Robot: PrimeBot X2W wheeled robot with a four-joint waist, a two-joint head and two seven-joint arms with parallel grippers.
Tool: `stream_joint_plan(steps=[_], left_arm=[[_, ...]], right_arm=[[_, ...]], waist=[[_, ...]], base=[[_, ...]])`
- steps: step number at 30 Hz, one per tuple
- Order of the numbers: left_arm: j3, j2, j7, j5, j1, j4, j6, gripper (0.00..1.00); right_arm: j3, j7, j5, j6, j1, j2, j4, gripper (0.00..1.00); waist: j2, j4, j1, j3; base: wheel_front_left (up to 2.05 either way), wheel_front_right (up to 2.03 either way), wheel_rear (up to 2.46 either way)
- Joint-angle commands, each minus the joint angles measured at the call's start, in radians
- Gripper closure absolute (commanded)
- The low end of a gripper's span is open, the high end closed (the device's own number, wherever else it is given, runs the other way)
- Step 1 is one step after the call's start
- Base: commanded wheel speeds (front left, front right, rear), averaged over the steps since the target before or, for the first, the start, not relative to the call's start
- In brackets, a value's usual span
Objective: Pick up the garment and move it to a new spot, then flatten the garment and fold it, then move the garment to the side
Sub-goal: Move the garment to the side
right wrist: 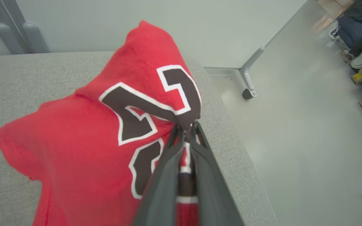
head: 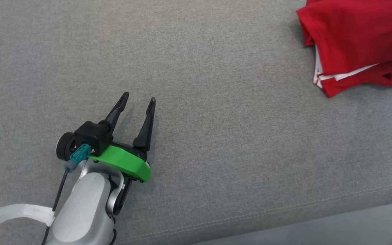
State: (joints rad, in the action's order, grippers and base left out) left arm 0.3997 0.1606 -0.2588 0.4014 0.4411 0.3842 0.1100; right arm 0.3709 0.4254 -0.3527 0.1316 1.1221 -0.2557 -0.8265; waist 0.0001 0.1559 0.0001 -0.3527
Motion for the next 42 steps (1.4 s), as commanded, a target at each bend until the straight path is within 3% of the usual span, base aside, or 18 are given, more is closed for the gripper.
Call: stream_joint_plan(steps=[1, 7, 12, 13, 14, 19, 27, 34, 42], left_arm=[[0.007, 0.002, 0.000, -0.010, 0.016, -0.003, 0.003, 0.00], [0.027, 0.007, 0.010, -0.014, 0.026, -0.008, 0.004, 0.00], [0.039, 0.018, 0.024, -0.019, 0.033, -0.029, 0.002, 0.00], [0.040, 0.020, 0.026, -0.021, 0.036, -0.036, 0.001, 0.00], [0.042, 0.023, 0.030, -0.023, 0.038, -0.041, 0.001, 0.00], [0.046, 0.043, 0.033, -0.043, 0.049, -0.068, -0.015, 0.00], [-0.007, 0.044, 0.032, 0.002, 0.011, -0.067, -0.069, 0.00], [-0.076, 0.025, 0.020, 0.079, -0.030, -0.045, -0.098, 0.00], [-0.162, 0.004, 0.011, 0.158, -0.070, 0.008, -0.139, 0.00]], right_arm=[[0.020, -0.011, -0.024, -0.002, 0.008, -0.027, 0.016, 1.00], [0.088, -0.013, -0.085, -0.002, -0.024, -0.082, 0.022, 1.00], [0.209, -0.028, -0.147, -0.002, -0.069, -0.103, 0.056, 1.00], [0.230, -0.040, -0.159, -0.002, -0.074, -0.106, 0.057, 0.27], [0.256, -0.053, -0.170, -0.002, -0.077, -0.107, 0.061, 0.00], [0.332, -0.133, -0.225, -0.002, -0.063, -0.064, 0.056, 0.00], [0.320, -0.252, -0.254, -0.002, -0.070, 0.008, 0.002, 0.00], [0.343, -0.429, -0.196, -0.002, -0.123, 0.102, -0.039, 0.00], [0.290, -0.627, -0.031, -0.002, -0.189, 0.169, -0.148, 0.00]], waist=[[-0.0001, -0.028, -0.0001, -0.020], [-0.0001, -0.067, -0.0001, -0.044], [-0.0001, -0.099, -0.0001, -0.073], [-0.0001, -0.104, -0.0001, -0.080], [-0.0001, -0.108, -0.0001, -0.085], [-0.0001, -0.114, -0.0001, -0.097], [-0.0001, -0.095, -0.0001, -0.049], [-0.0001, -0.080, -0.0001, 0.036], [-0.0001, -0.088, -0.0001, 0.180]], base=[[0.00, 0.00, 0.00], [0.00, 0.00, 0.00], [0.00, 0.00, 0.00], [0.00, 0.00, 0.00], [0.00, 0.00, 0.00], [0.00, 0.00, 0.00], [0.00, 0.00, 0.00], [0.00, 0.00, 0.00], [0.00, 0.00, 0.00]])
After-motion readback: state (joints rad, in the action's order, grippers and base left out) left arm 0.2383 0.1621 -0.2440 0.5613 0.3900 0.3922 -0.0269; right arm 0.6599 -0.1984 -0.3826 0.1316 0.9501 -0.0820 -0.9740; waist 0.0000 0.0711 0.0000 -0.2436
